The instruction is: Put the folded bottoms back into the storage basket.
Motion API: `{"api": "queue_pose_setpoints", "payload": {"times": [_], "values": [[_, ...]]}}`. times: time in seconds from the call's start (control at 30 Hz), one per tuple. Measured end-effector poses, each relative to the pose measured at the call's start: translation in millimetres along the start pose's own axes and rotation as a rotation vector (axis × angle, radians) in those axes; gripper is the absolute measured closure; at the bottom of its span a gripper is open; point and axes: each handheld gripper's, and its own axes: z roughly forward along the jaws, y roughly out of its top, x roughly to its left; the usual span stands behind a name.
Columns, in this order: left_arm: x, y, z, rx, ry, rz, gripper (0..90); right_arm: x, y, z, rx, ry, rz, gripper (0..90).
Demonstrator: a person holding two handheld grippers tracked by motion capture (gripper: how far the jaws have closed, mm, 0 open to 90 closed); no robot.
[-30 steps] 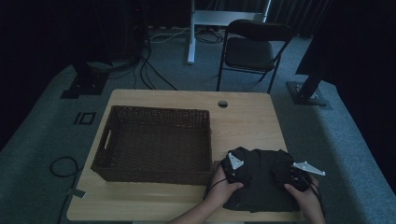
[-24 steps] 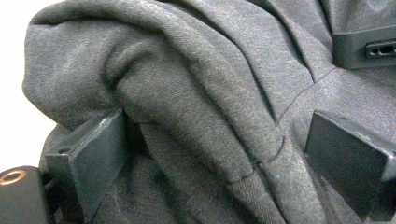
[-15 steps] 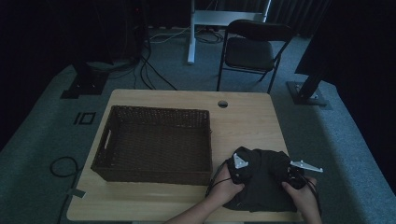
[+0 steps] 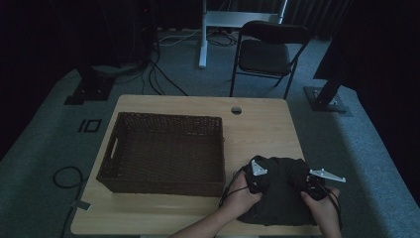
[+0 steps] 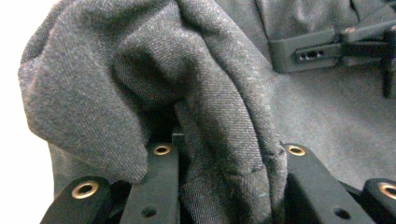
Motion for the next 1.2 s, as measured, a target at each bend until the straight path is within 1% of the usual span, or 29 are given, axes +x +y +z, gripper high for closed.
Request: {"api": "queue_pose_setpoints", "payload": {"times": [0.03, 0.1, 0.13, 0.17, 0.23, 0.33, 0.37, 0.43, 0.47, 0.57, 0.73, 0.83, 0.9, 0.97, 1.07, 1.17, 1.2], "values": [[-0.6, 1.5, -1.9, -0.003, 0.002, 0.012, 71.6, 0.7, 1.3, -2.2, -0.002, 0.001, 0.001, 62.0], [-1.1, 3.4, -3.9, -0.009, 0.001, 0.014, 71.6, 1.0, 2.7, -4.3, -0.013, 0.006, 0.007, 62.0], [-1.8, 6.8, -7.7, -0.016, -0.006, 0.016, 71.6, 2.6, 6.0, -8.9, -0.017, 0.007, 0.007, 62.1], [-1.8, 6.8, -7.7, -0.016, -0.006, 0.016, 71.6, 2.6, 6.0, -8.9, -0.017, 0.007, 0.007, 62.1], [-3.1, 11.9, -12.5, -0.028, -0.009, 0.021, 71.6, 4.3, 10.8, -15.0, -0.029, 0.011, 0.009, 62.3], [-4.0, 19.1, -19.4, -0.039, -0.014, 0.025, 71.5, 5.2, 15.8, -21.4, -0.053, 0.020, 0.020, 62.3], [-4.4, 21.0, -21.2, -0.040, -0.015, 0.026, 71.6, 6.0, 17.8, -24.1, -0.063, 0.022, 0.013, 62.3], [-4.9, 26.2, -26.5, -0.047, -0.018, 0.032, 71.5, 6.7, 21.1, -28.2, -0.079, 0.033, 0.023, 62.2], [-5.1, 28.8, -29.1, -0.046, -0.016, 0.042, 71.5, 6.9, 22.3, -29.5, -0.086, 0.037, 0.023, 62.2], [-4.7, 36.0, -36.3, -0.052, -0.018, 0.051, 71.5, 9.4, 28.2, -35.0, -0.104, 0.048, 0.028, 62.2], [-0.9, 47.6, -48.3, -0.059, -0.029, 0.058, 71.4, 15.0, 39.1, -40.3, -0.118, 0.055, 0.021, 62.2], [2.2, 53.6, -54.7, -0.063, -0.035, 0.060, 71.4, 18.0, 46.3, -43.0, -0.129, 0.071, 0.028, 62.2], [3.7, 57.5, -59.8, -0.063, -0.035, 0.070, 71.4, 20.7, 50.1, -45.1, -0.135, 0.072, 0.020, 62.2], [5.2, 61.3, -65.2, -0.072, -0.030, 0.079, 71.4, 23.7, 54.8, -47.2, -0.145, 0.079, 0.020, 62.2], [7.6, 66.8, -74.4, -0.086, -0.021, 0.085, 71.3, 30.0, 62.8, -50.0, -0.157, 0.080, 0.004, 62.2], [11.7, 71.4, -82.7, -0.094, -0.018, 0.082, 71.3, 37.7, 71.8, -52.1, -0.170, 0.086, -0.010, 62.2], [11.7, 71.4, -82.7, -0.094, -0.018, 0.082, 71.3, 39.4, 73.8, -52.5, -0.171, 0.087, -0.012, 62.2]]}}
